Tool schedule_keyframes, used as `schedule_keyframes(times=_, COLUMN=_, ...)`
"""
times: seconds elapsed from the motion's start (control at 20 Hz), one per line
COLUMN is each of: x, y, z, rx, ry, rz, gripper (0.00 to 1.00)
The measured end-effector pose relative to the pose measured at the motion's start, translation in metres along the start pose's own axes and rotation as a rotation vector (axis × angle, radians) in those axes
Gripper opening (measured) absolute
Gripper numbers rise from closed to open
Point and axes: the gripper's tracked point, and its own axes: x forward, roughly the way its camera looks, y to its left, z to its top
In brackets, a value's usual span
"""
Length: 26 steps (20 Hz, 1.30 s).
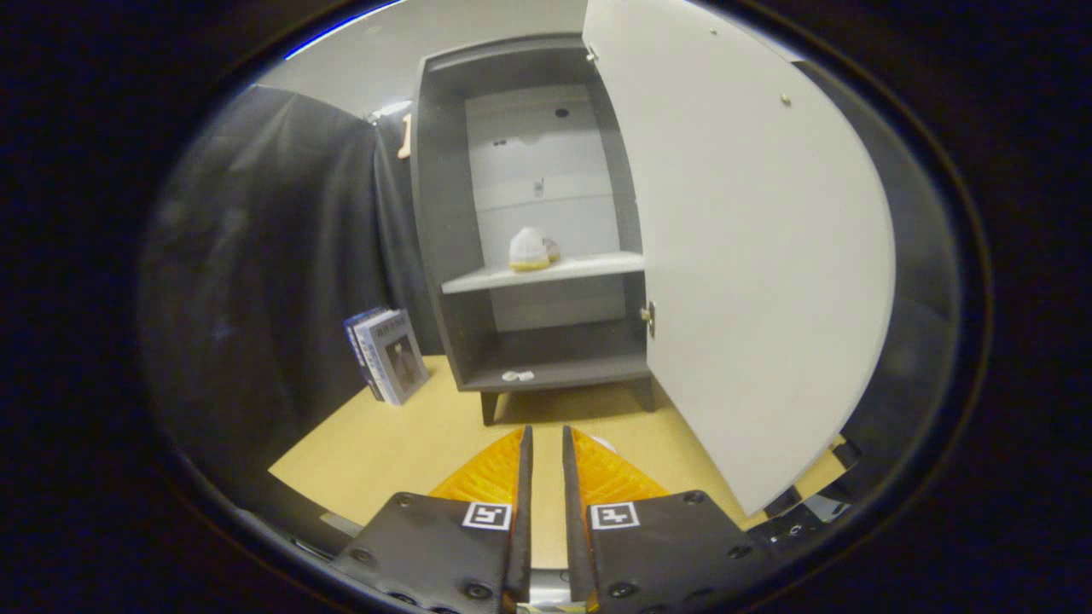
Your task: Open the shoe cabinet door, grab the shoes and put them into the shoe cabinet, then close the shoe cabinet door.
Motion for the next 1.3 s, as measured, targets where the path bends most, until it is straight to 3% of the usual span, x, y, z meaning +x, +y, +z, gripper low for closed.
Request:
schedule_keyframes(times=0.25, x=0.053, y=-0.021, z=-0.099, rx=0.019, ry=0.168, rz=-0.081, gripper=0.19)
schedule_keyframes(times=0.45, x=0.083, y=-0.032, z=-0.143, rx=0.062, ry=0.274, rz=-0.127, gripper=0.19)
schedule_keyframes(times=0.65, x=0.101, y=-0.030, z=-0.156, rx=0.043, ry=0.336, rz=-0.152, gripper=0.18)
schedule_keyframes(times=0.8, x=0.113, y=-0.026, z=-0.162, rx=0.026, ry=0.374, rz=-0.153, gripper=0.31)
schedule_keyframes(times=1.3, x=0.142, y=-0.030, z=-0.163, rx=-0.041, ry=0.367, rz=-0.169, gripper=0.30)
